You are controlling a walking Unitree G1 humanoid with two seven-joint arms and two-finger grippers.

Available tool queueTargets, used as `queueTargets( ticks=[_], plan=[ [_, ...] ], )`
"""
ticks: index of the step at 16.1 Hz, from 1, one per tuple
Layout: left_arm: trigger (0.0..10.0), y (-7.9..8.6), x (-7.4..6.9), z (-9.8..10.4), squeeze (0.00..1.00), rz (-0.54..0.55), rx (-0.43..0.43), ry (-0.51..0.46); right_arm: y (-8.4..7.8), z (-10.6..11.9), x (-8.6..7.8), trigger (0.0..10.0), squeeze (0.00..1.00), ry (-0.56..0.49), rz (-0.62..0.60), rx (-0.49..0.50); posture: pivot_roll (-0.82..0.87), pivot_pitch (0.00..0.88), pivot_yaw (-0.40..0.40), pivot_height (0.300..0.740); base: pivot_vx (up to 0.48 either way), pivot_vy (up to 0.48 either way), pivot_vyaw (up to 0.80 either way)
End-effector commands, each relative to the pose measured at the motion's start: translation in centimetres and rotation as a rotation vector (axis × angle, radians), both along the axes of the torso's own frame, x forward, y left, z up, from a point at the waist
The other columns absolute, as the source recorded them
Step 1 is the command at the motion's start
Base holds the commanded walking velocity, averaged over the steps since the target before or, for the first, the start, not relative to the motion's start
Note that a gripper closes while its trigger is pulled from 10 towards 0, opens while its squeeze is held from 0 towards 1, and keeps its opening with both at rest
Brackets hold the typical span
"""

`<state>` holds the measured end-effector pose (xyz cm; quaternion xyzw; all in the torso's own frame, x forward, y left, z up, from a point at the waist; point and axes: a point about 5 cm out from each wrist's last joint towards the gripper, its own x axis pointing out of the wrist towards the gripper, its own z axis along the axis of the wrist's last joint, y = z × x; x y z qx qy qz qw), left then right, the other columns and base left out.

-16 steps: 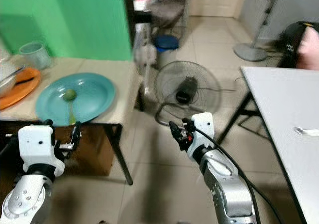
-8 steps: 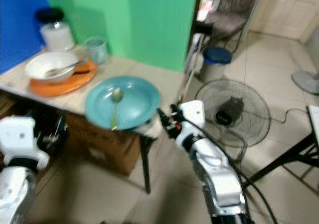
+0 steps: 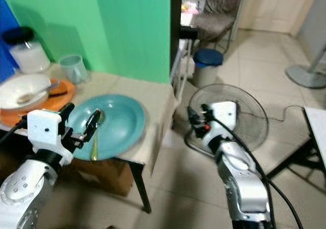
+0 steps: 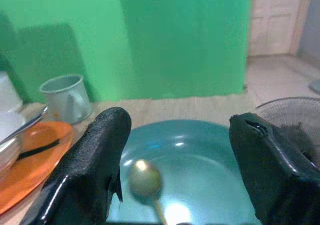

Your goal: Setting the table

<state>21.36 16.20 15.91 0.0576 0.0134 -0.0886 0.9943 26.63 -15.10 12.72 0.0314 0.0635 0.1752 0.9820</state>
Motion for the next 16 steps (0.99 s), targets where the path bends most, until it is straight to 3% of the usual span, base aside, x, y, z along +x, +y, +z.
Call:
queueTargets(
  ticks=[1, 3, 4, 6, 8, 9, 10, 14, 15, 16],
  plan=[
    [10.0, 1.1, 0.2, -0.4, 0.0, 0.062, 0.03, 0.056, 1.2, 0.4, 0.0, 10.0, 0.0, 0.023, 0.12, -0.003, -0.04, 0.027, 0.022, 0.74, 0.0, 0.0, 0.0],
    [10.0, 1.7, 0.7, -0.5, 0.0, 0.106, 0.023, 0.112, 1.3, 0.7, 0.4, 10.0, 0.0, 0.035, 0.167, -0.024, -0.04, 0.026, 0.018, 0.74, 0.0, 0.0, 0.0],
    [10.0, 1.9, 1.3, -0.4, 1.0, 0.102, -0.009, 0.134, 1.3, 1.1, 0.7, 10.0, 0.0, 0.036, 0.203, -0.025, -0.04, 0.026, 0.011, 0.74, 0.0, 0.0, 0.0],
    [10.0, 1.5, 2.3, 0.1, 1.0, 0.061, -0.055, 0.135, 1.5, 1.5, 1.0, 10.0, 0.0, 0.035, 0.253, -0.02, -0.03, 0.025, 0.004, 0.74, 0.0, 0.0, 0.0],
    [10.0, 1.9, 4.3, -0.1, 1.0, 0.1, -0.104, 0.224, 1.5, 2.0, 1.3, 10.0, 0.0, 0.046, 0.323, -0.029, -0.03, 0.027, 0.002, 0.74, 0.0, 0.0, 0.0],
    [10.0, 2.1, 5.1, -0.7, 0.16, 0.152, -0.155, 0.318, 1.4, 2.1, 1.3, 10.0, 0.0, 0.054, 0.357, -0.05, -0.04, 0.029, 0.007, 0.74, 0.0, 0.0, 0.0],
    [10.0, 2.3, 5.6, -1.2, 0.0, 0.192, -0.2, 0.385, 1.3, 2.1, 1.3, 10.0, 0.0, 0.06, 0.383, -0.065, -0.04, 0.029, 0.007, 0.74, 0.0, 0.0, 0.0],
    [10.0, 1.9, 7.0, -1.8, 0.0, 0.183, -0.191, 0.481, 1.1, 2.4, 1.4, 10.0, 0.0, 0.069, 0.404, -0.059, -0.04, 0.029, 0.012, 0.74, 0.0, 0.0, 0.0],
    [10.0, 1.2, 7.8, -1.9, 0.0, 0.108, -0.13, 0.527, 1.2, 2.4, 1.2, 10.0, 0.0, 0.082, 0.431, -0.055, -0.04, 0.03, 0.016, 0.74, 0.0, 0.0, 0.0],
    [10.0, 0.9, 8.0, -1.9, 0.0, 0.084, -0.121, 0.55, 1.3, 2.3, 1.1, 10.0, 0.0, 0.086, 0.44, -0.055, -0.04, 0.03, 0.016, 0.74, 0.0, 0.0, 0.0]
  ],
)
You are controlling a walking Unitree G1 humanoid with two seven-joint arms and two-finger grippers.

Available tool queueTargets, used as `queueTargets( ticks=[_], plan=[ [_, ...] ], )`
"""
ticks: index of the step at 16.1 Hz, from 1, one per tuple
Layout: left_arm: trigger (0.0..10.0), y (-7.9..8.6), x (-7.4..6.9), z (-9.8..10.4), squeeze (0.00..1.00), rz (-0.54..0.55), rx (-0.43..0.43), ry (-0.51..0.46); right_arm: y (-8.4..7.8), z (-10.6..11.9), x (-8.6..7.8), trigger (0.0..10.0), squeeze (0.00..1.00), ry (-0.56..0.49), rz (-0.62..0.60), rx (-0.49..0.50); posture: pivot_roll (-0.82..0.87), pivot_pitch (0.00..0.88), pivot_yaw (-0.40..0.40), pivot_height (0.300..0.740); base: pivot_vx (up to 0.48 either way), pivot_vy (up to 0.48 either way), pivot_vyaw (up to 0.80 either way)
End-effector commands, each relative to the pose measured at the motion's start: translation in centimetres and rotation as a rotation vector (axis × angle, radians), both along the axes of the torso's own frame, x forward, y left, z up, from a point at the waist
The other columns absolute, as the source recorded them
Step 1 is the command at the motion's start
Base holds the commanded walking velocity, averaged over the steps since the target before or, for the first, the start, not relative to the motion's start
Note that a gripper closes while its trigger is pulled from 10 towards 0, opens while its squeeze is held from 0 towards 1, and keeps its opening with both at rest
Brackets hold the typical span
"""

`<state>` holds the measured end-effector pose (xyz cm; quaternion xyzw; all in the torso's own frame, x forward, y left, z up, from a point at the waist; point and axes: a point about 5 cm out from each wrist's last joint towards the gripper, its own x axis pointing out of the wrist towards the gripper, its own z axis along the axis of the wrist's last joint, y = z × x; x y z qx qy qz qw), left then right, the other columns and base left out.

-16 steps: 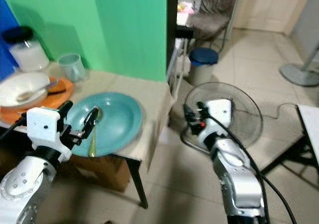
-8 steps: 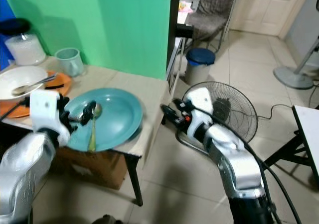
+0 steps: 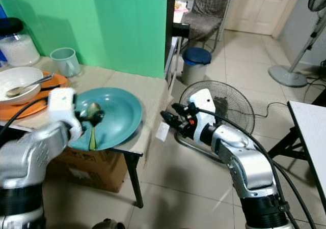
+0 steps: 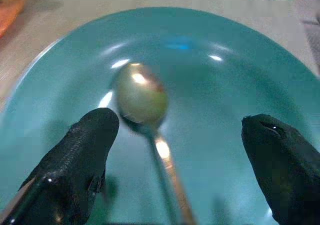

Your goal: Setting the table

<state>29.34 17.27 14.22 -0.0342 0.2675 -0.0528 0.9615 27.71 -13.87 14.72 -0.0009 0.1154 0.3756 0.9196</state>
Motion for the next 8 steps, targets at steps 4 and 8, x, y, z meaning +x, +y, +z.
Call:
queueTargets(
  ticks=[4, 8],
  plan=[
    [10.0, -0.3, 0.5, -1.2, 0.0, -0.069, 0.058, 0.158, 0.0, 0.0, -0.2, 10.0, 0.0, 0.022, 0.021, 0.007, -0.04, 0.031, 0.023, 0.74, 0.0, 0.0, 0.0],
    [8.7, 0.2, 0.9, -1.5, 0.0, -0.039, 0.073, 0.205, 0.1, -0.1, -0.3, 10.0, 0.0, 0.028, 0.03, 0.01, -0.04, 0.029, 0.028, 0.74, 0.0, 0.0, 0.0]
  ],
)
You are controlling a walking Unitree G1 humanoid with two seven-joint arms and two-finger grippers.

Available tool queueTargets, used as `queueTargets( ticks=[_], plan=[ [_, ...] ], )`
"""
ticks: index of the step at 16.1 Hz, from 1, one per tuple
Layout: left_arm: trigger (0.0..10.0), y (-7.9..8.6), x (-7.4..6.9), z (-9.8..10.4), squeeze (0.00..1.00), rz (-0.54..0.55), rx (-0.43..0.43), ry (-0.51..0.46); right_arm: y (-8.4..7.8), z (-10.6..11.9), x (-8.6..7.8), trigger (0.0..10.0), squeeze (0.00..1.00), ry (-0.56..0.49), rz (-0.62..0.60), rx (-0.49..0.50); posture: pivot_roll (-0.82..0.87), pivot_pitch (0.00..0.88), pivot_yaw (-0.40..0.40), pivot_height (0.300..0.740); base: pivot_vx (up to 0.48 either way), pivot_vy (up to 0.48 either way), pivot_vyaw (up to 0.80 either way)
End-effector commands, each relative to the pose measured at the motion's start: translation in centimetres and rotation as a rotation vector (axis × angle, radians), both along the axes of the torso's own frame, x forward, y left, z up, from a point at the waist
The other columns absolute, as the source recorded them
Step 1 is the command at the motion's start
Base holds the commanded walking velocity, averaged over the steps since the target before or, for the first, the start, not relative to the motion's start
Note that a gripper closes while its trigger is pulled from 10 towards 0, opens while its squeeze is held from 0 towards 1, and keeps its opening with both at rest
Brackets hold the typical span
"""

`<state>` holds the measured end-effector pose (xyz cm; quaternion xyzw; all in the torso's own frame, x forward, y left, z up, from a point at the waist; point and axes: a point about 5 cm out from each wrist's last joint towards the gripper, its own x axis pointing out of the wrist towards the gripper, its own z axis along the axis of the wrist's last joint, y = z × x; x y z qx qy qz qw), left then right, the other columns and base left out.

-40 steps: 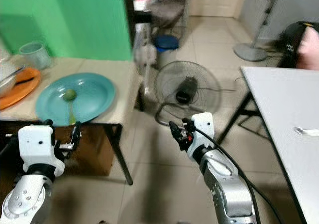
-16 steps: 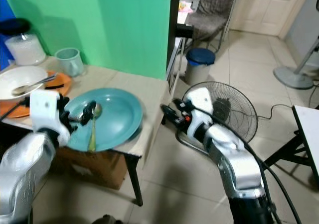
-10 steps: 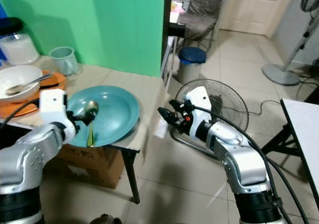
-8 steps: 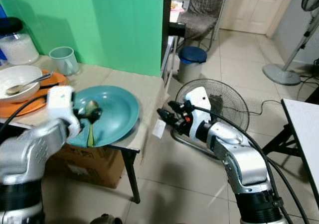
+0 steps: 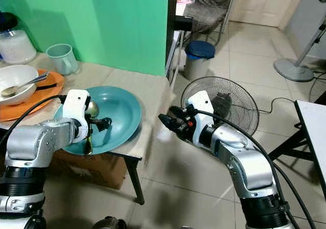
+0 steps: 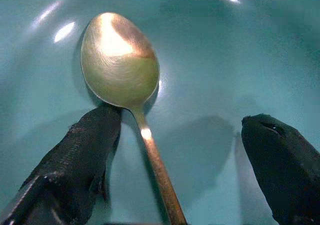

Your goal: Setting the table

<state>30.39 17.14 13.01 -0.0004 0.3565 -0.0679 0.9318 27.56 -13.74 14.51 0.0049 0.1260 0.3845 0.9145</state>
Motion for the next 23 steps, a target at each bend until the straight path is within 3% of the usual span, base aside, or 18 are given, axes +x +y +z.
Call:
queueTargets(
  ticks=[1, 2, 3, 23],
  plan=[
    [3.3, 0.5, 0.0, -0.4, 0.0, 0.012, 0.035, 0.035, 0.0, 0.1, -0.2, 10.0, 0.0, 0.006, 0.014, 0.008, -0.04, 0.028, 0.03, 0.74, 0.0, 0.0, 0.0],
    [0.2, 0.5, 0.0, -0.5, 0.0, 0.008, 0.039, 0.044, 0.1, 0.0, -0.3, 10.0, 0.0, 0.009, 0.016, 0.011, -0.04, 0.027, 0.031, 0.74, 0.0, 0.0, 0.0],
    [0.0, 0.5, -0.1, -0.6, 0.0, 0.002, 0.045, 0.05, 0.1, 0.0, -0.3, 10.0, 0.0, 0.011, 0.017, 0.009, -0.04, 0.026, 0.03, 0.74, 0.0, 0.0, 0.0],
    [0.0, 1.7, -0.8, -0.5, 0.0, -0.022, 0.077, 0.074, 0.3, -0.3, -0.2, 10.0, 0.0, 0.038, 0.031, 0.038, -0.03, 0.026, 0.027, 0.74, 0.0, 0.0, 0.0]
  ],
)
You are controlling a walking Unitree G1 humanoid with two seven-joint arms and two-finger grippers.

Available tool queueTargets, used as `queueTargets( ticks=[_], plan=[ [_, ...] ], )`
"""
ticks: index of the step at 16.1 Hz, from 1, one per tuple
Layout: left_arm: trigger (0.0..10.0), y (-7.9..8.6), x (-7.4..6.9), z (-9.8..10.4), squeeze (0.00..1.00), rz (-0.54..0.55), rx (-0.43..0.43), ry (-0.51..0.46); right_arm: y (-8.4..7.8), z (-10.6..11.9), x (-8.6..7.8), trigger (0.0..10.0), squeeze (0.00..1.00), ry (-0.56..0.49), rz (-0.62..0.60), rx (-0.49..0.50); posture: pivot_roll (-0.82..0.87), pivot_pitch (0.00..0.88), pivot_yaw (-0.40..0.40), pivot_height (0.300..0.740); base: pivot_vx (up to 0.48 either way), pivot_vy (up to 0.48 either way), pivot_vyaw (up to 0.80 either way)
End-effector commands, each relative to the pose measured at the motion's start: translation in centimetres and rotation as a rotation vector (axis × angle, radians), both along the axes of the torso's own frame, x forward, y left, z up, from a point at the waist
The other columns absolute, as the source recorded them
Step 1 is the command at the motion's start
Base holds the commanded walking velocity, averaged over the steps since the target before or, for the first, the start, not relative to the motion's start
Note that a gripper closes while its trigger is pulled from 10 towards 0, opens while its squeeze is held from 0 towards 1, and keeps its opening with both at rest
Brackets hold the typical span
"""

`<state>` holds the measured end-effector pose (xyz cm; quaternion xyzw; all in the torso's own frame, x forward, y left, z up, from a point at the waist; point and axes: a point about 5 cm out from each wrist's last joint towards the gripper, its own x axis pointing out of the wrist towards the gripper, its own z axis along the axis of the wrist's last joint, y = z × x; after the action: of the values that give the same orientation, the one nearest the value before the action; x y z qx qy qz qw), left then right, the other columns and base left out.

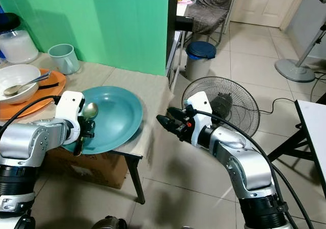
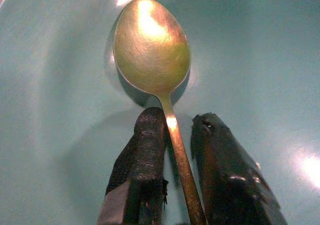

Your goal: Setting the table

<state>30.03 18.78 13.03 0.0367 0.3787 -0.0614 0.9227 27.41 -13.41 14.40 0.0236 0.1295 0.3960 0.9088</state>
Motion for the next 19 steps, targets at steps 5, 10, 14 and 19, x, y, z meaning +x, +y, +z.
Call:
queueTargets(
  ticks=[5, 10, 14, 19],
  plan=[
    [0.0, 0.7, -0.7, -0.3, 0.0, 0.004, 0.009, 0.03, 0.1, 0.7, -1.4, 10.0, 0.0, -0.038, 0.212, 0.03, -0.03, 0.02, 0.028, 0.74, 0.0, 0.0, 0.0],
    [0.0, 1.0, -0.6, 0.1, 0.0, 0.008, 0.019, 0.003, 0.4, 0.4, -1.9, 10.0, 0.0, -0.029, 0.274, 0.031, -0.03, 0.016, 0.027, 0.74, 0.0, 0.0, 0.0],
    [0.0, 0.6, 0.0, 2.6, 0.0, -0.057, 0.002, -0.202, 0.3, 0.3, -1.8, 10.0, 0.0, -0.033, 0.211, 0.049, -0.03, 0.009, 0.031, 0.74, 0.0, 0.0, 0.0],
    [0.0, -0.3, -0.2, 6.9, 0.0, -0.104, 0.013, -0.507, -0.4, 0.2, -1.1, 10.0, 0.0, -0.041, -0.013, 0.058, -0.05, 0.002, 0.033, 0.74, 0.0, 0.0, 0.0]
  ],
)
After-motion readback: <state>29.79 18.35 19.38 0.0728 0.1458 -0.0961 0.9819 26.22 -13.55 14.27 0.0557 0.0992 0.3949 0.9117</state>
